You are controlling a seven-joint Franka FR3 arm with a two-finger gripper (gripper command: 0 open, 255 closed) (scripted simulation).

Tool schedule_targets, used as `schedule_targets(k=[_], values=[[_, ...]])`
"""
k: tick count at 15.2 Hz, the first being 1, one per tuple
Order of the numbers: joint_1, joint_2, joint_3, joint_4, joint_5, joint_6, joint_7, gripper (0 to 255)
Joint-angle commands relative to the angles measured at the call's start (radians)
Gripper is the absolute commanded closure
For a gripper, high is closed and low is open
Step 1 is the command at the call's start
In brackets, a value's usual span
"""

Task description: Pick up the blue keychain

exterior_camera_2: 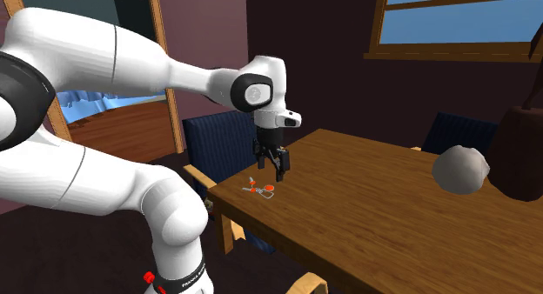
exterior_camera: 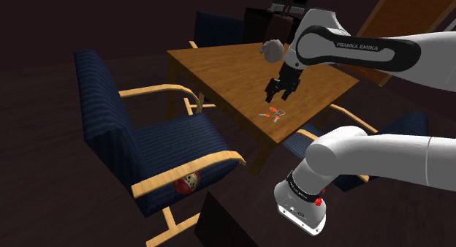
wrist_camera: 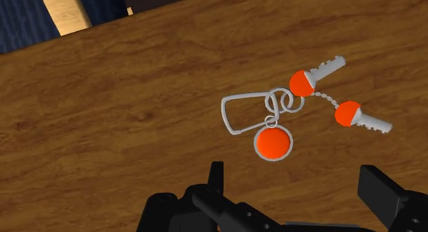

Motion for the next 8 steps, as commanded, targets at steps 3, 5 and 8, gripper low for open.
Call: schedule_targets(k=[3,5,8], values=[[-0.009,0.012,-0.006,-0.051,-0.009,0.064,0.003,0],[-0.010,0.019,-0.008,-0.074,-0.010,0.094,0.003,0],[-0.011,0.026,-0.010,-0.092,-0.012,0.119,0.003,0]])
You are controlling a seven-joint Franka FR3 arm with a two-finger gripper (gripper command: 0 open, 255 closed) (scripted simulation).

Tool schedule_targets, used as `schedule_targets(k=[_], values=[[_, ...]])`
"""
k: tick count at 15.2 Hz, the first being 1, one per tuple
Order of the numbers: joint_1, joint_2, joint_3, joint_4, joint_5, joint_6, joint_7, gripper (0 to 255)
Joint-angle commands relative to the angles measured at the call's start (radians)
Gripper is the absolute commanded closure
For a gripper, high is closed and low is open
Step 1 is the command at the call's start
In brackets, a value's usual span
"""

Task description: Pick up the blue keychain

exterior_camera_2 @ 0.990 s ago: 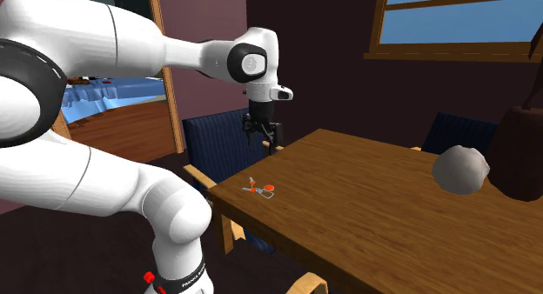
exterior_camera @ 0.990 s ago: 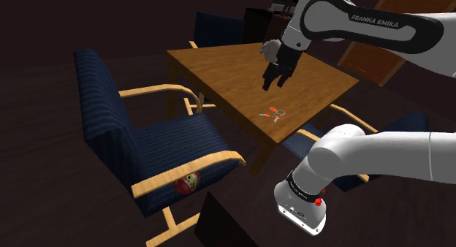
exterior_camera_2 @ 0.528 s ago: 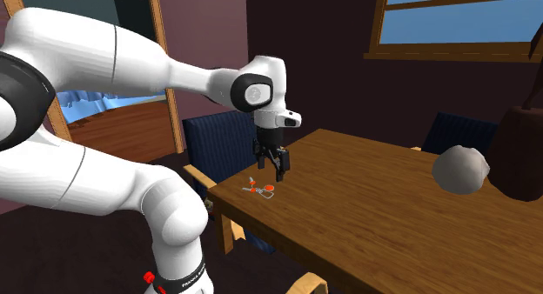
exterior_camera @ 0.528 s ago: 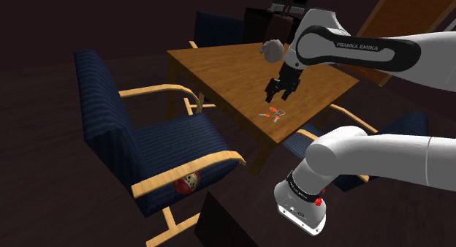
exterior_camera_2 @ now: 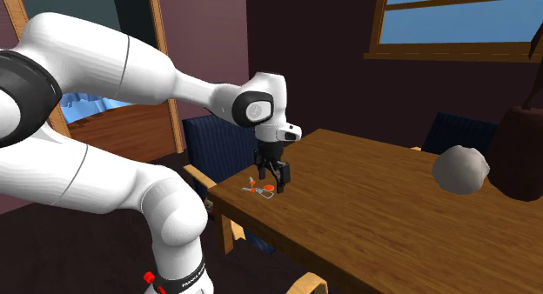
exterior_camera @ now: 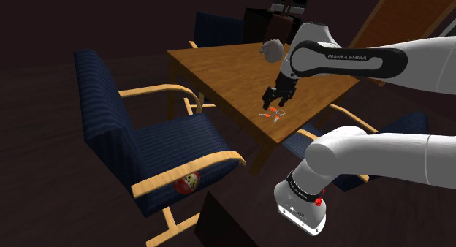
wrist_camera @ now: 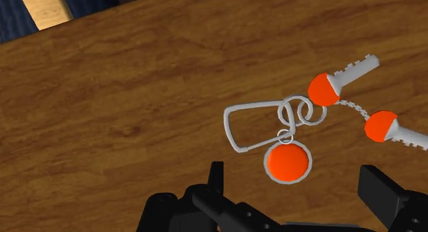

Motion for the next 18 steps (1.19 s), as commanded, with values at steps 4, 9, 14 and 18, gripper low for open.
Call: schedule_targets(k=[4,9,14,18], values=[[-0.001,-0.001,-0.002,-0.005,-0.001,0.005,-0.001,255],[-0.002,-0.006,-0.002,-0.008,-0.002,0.002,-0.002,255],[0.002,-0.014,0.002,0.041,0.002,-0.054,0.000,255],[0.004,-0.024,0.005,0.090,0.006,-0.113,0.000,255]])
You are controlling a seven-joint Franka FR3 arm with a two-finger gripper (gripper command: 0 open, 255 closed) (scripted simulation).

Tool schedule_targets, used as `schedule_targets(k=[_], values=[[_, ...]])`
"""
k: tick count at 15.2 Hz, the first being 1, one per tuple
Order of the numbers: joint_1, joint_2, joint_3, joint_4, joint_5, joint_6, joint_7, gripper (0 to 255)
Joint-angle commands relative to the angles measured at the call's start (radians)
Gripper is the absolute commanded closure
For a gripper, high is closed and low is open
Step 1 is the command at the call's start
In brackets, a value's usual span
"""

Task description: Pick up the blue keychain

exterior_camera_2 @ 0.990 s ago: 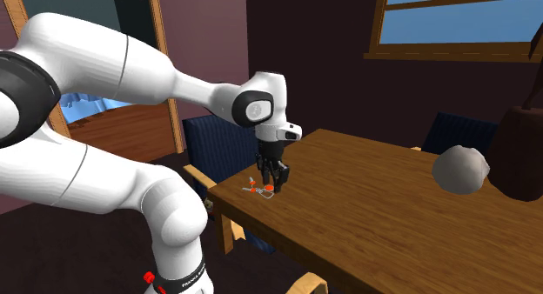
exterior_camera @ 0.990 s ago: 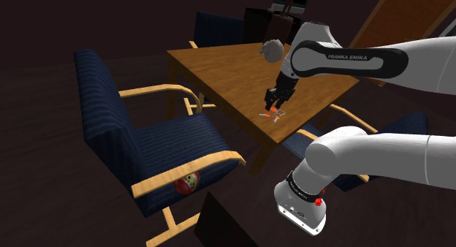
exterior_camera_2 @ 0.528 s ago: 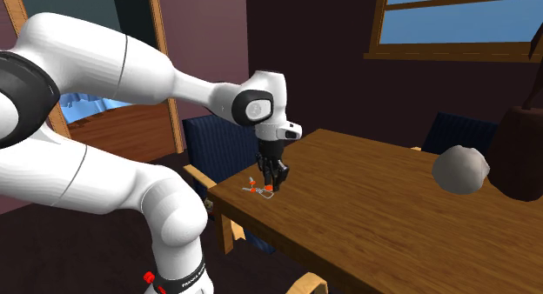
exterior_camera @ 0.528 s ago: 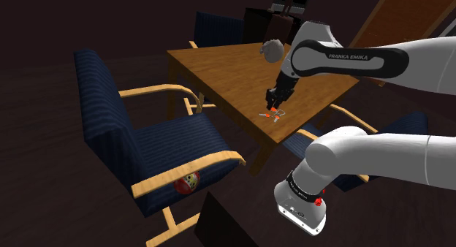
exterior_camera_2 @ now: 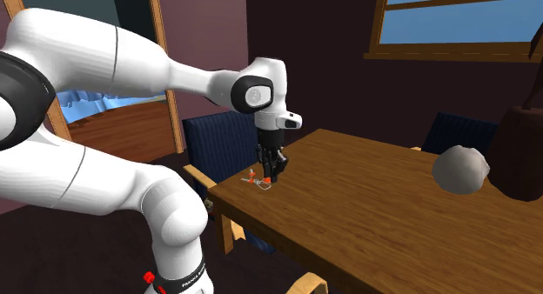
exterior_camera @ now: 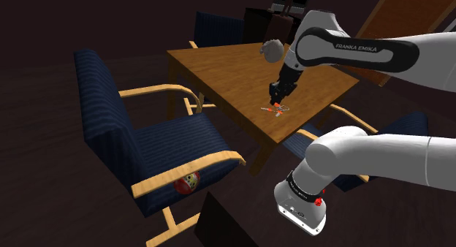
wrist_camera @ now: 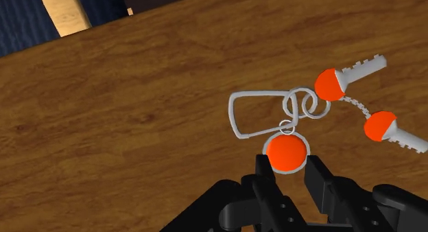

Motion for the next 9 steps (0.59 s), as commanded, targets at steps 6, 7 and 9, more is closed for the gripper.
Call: schedule_targets(k=[6,7,9], values=[[0.001,-0.007,0.004,0.090,0.004,-0.098,-0.002,255],[0.002,-0.007,0.005,0.103,0.005,-0.111,-0.002,255],[0.002,-0.007,0.005,0.105,0.005,-0.113,-0.002,255]])
